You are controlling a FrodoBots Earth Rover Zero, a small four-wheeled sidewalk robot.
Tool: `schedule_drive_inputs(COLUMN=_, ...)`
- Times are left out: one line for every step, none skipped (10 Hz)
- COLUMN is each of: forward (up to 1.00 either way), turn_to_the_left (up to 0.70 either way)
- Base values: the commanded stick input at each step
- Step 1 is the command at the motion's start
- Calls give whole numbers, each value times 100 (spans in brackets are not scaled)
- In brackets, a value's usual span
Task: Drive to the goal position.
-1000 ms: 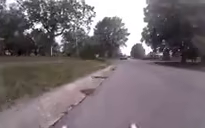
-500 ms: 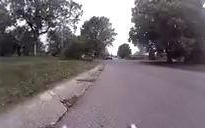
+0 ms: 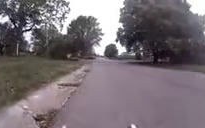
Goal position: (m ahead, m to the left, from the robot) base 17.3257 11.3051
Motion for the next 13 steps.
schedule_drive_inputs(forward=100, turn_to_the_left=0)
schedule_drive_inputs(forward=100, turn_to_the_left=0)
schedule_drive_inputs(forward=100, turn_to_the_left=0)
schedule_drive_inputs(forward=100, turn_to_the_left=0)
schedule_drive_inputs(forward=100, turn_to_the_left=26)
schedule_drive_inputs(forward=100, turn_to_the_left=37)
schedule_drive_inputs(forward=100, turn_to_the_left=14)
schedule_drive_inputs(forward=100, turn_to_the_left=0)
schedule_drive_inputs(forward=100, turn_to_the_left=0)
schedule_drive_inputs(forward=100, turn_to_the_left=0)
schedule_drive_inputs(forward=100, turn_to_the_left=0)
schedule_drive_inputs(forward=100, turn_to_the_left=0)
schedule_drive_inputs(forward=100, turn_to_the_left=0)
